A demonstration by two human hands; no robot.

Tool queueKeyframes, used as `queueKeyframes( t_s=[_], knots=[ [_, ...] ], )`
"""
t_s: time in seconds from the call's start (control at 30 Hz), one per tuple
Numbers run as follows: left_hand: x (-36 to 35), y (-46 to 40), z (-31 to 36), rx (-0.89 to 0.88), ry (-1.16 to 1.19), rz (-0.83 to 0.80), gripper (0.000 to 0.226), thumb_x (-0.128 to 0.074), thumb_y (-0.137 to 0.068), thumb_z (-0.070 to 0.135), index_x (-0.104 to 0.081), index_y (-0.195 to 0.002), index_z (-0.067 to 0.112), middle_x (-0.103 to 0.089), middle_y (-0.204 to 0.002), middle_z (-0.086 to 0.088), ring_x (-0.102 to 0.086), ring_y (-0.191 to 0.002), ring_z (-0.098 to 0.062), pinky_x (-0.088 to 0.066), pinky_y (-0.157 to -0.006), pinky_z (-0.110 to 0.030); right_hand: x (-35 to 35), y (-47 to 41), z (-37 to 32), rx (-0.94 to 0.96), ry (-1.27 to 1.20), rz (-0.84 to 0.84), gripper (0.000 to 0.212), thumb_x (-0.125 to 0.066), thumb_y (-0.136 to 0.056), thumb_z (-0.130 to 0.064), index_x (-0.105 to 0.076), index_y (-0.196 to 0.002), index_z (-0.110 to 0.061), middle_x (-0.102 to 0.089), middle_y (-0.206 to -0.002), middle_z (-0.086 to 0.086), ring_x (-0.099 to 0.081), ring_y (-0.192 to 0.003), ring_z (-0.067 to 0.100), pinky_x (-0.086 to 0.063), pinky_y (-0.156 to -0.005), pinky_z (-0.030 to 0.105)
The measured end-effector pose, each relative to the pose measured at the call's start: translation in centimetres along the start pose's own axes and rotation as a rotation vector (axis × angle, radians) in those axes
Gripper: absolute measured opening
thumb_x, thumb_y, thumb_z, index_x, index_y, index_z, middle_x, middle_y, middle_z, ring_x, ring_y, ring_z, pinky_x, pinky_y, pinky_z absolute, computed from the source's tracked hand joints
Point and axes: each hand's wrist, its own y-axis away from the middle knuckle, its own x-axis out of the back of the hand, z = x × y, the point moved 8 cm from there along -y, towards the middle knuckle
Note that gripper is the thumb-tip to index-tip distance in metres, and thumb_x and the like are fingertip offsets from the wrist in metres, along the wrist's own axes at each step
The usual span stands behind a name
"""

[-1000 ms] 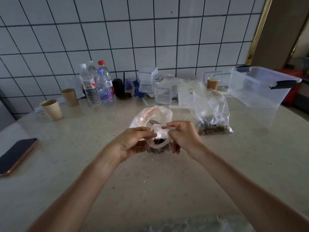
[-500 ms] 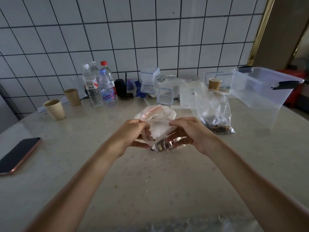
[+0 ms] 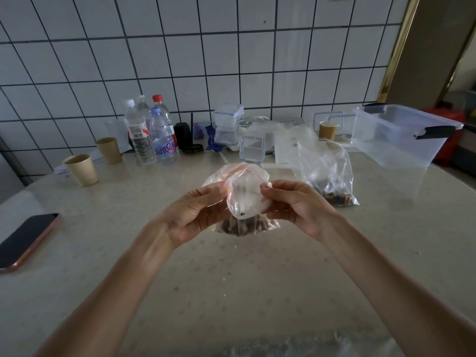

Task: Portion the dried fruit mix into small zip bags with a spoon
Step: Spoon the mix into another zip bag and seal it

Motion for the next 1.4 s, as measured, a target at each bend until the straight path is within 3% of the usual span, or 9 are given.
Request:
queueKeyframes(
  t_s=[0.13, 0.27, 0.43, 0.53, 0.7, 0.83, 0.97, 1.1, 1.4],
  knots=[
    [-0.3, 0.5, 1.1, -0.018, -0.206, 0.108, 0.036, -0.093, -0.059, 0.014, -0.085, -0.093, 0.013, -0.08, -0.105, -0.009, -0.079, -0.091, -0.019, -0.064, -0.074, -0.03, 0.0, 0.6, -2.6, 0.255, 0.388, 0.199, 0.003, -0.078, -0.091, -0.01, -0.079, -0.089, -0.011, -0.072, -0.067, 0.021, -0.071, -0.049, 0.032, -0.057, -0.044, 0.032],
    [-0.6, 1.1, 3.6, -0.19, -0.543, 0.348, 0.022, -0.087, -0.075, -0.001, -0.076, -0.091, 0.01, -0.075, -0.09, -0.012, -0.075, -0.07, -0.011, -0.063, -0.06, -0.028, -0.7, 1.9, -5.1, 0.521, 0.803, 0.412, 0.022, -0.062, -0.094, -0.002, -0.061, -0.078, -0.016, -0.058, -0.048, 0.012, -0.062, -0.042, 0.038, -0.048, -0.044, 0.035],
    [-2.8, 2.8, 7.5, -0.553, -1.291, 0.598, 0.018, -0.071, -0.086, -0.002, -0.071, -0.089, 0.016, -0.06, -0.065, 0.003, -0.066, -0.058, -0.022, -0.056, -0.059, -0.037, -1.1, 2.2, -5.8, 0.491, 1.041, 0.419, 0.011, -0.053, -0.089, -0.005, -0.055, -0.092, -0.015, -0.065, -0.058, 0.006, -0.064, -0.048, 0.028, -0.056, -0.05, 0.045],
    [-3.9, 3.0, 7.8, -0.512, -1.58, 0.667, 0.012, -0.063, -0.093, 0.015, -0.074, -0.087, 0.014, -0.066, -0.073, 0.001, -0.064, -0.067, -0.021, -0.057, -0.065, -0.039, -1.2, 1.5, -5.3, 0.319, 0.985, 0.321, 0.01, -0.047, -0.093, -0.009, -0.055, -0.098, -0.011, -0.07, -0.064, 0.009, -0.068, -0.046, 0.023, -0.06, -0.055, 0.044],
    [-2.0, 1.5, 5.1, -0.154, -0.886, 0.468, 0.026, -0.062, -0.104, 0.029, -0.073, -0.091, 0.009, -0.074, -0.085, -0.012, -0.078, -0.07, -0.021, -0.064, -0.059, -0.037, 0.0, 1.0, -3.2, -0.008, 0.427, 0.18, 0.018, -0.057, -0.101, -0.017, -0.066, -0.104, -0.002, -0.077, -0.08, 0.016, -0.077, -0.072, 0.036, -0.061, -0.06, 0.046],
    [-1.4, 0.5, 3.3, -0.062, -0.412, 0.266, 0.014, -0.076, -0.095, 0.026, -0.082, -0.096, 0.013, -0.079, -0.104, -0.015, -0.079, -0.098, -0.027, -0.065, -0.075, -0.039, 0.4, 0.9, -2.2, -0.058, 0.163, 0.002, 0.024, -0.061, -0.102, -0.021, -0.073, -0.116, -0.006, -0.078, -0.109, 0.016, -0.077, -0.101, 0.032, -0.062, -0.067, 0.039],
    [-1.4, 0.1, 2.9, -0.145, -0.411, 0.201, 0.038, -0.083, -0.079, 0.022, -0.076, -0.114, 0.009, -0.079, -0.112, -0.013, -0.076, -0.109, -0.021, -0.064, -0.084, -0.032, 1.4, 0.7, -1.5, -0.02, 0.12, 0.021, 0.021, -0.066, -0.101, -0.017, -0.077, -0.117, -0.008, -0.077, -0.112, 0.015, -0.076, -0.106, 0.028, -0.064, -0.07, 0.04],
    [-0.7, 0.0, 3.0, -0.283, -0.388, 0.343, 0.024, -0.078, -0.087, 0.013, -0.074, -0.109, 0.003, -0.079, -0.108, -0.018, -0.076, -0.106, -0.025, -0.064, -0.088, -0.033, 2.2, 0.2, -1.1, -0.003, 0.093, 0.126, 0.022, -0.072, -0.095, -0.013, -0.076, -0.115, -0.004, -0.078, -0.114, 0.014, -0.076, -0.107, 0.025, -0.064, -0.082, 0.046],
    [-1.7, 0.1, 3.5, -0.274, -0.325, 0.328, 0.029, -0.085, -0.069, 0.025, -0.075, -0.093, 0.013, -0.081, -0.09, -0.011, -0.078, -0.078, -0.016, -0.06, -0.06, -0.023, 0.5, -0.5, -1.2, 0.018, -0.129, 0.146, 0.031, -0.074, -0.091, -0.008, -0.071, -0.118, 0.008, -0.076, -0.112, 0.024, -0.076, -0.1, 0.031, -0.062, -0.068, 0.036]
  ],
)
